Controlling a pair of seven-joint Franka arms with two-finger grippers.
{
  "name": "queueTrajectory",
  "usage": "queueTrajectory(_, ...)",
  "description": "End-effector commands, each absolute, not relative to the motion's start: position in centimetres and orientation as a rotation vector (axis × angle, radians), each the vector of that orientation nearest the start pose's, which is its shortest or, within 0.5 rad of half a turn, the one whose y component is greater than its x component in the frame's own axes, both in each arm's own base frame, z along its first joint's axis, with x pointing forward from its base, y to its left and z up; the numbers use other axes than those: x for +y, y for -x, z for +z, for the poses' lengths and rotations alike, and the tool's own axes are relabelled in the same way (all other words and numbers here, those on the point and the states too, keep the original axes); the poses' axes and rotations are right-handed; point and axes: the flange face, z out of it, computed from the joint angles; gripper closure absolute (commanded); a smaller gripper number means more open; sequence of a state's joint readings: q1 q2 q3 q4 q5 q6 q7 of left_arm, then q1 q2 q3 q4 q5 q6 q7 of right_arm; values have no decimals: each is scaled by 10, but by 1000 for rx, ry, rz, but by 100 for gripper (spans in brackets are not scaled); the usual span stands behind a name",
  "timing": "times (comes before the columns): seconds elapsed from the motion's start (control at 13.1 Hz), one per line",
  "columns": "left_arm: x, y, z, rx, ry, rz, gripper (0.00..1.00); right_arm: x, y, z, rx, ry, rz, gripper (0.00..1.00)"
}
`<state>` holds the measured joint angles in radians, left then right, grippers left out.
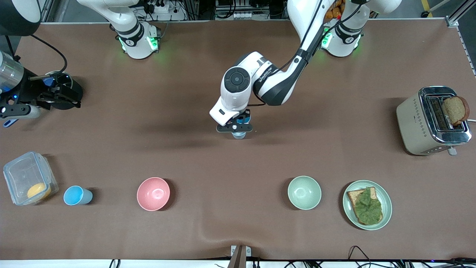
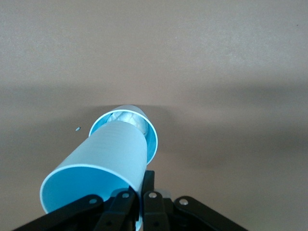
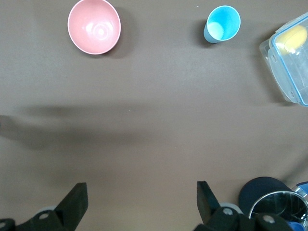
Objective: Stack blue cups with both arms
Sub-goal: 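Open the left gripper and draw it back from the stacked cups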
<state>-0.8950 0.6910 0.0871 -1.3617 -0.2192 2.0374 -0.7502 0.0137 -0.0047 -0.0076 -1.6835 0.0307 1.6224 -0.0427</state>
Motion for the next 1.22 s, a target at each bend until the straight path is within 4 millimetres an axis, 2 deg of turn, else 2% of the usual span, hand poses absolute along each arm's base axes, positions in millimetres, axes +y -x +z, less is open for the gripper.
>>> queueTrajectory(0.0,-551,-487,314,-62,3243,180,86,4,-556,582,-50,3113,95,0)
queueTrajectory(0.08,-550,-488,314,-58,3242,178,85,4,-556,582,-52,3113,95,0)
queueTrajectory(0.31,-551,-487,314,-53,3244,176,62,4,-556,582,-52,3113,95,0)
queueTrajectory(0.38,-551,-487,314,-53,3244,176,59,4,-556,582,-52,3113,95,0)
queueTrajectory(0.46,-550,-488,319,-57,3249,170,57,4,-556,582,-52,3113,95,0)
queueTrajectory(0.54,-548,-490,332,-61,3261,154,47,4,-556,582,-52,3113,95,0)
queueTrajectory(0.61,-540,-497,354,-69,3275,110,0,4,-556,582,-52,3113,95,0)
queueTrajectory(0.69,-529,-500,371,-86,3280,98,0,4,-556,582,-52,3113,95,0)
queueTrajectory(0.84,-491,-520,405,-161,3269,125,0,4,-556,582,-52,3113,95,0)
queueTrajectory(0.99,-453,-526,430,-211,3237,195,0,4,-556,582,-52,3113,95,0)
queueTrajectory(1.15,-402,-531,447,-231,3192,166,0,4,-556,582,-52,3113,95,0)
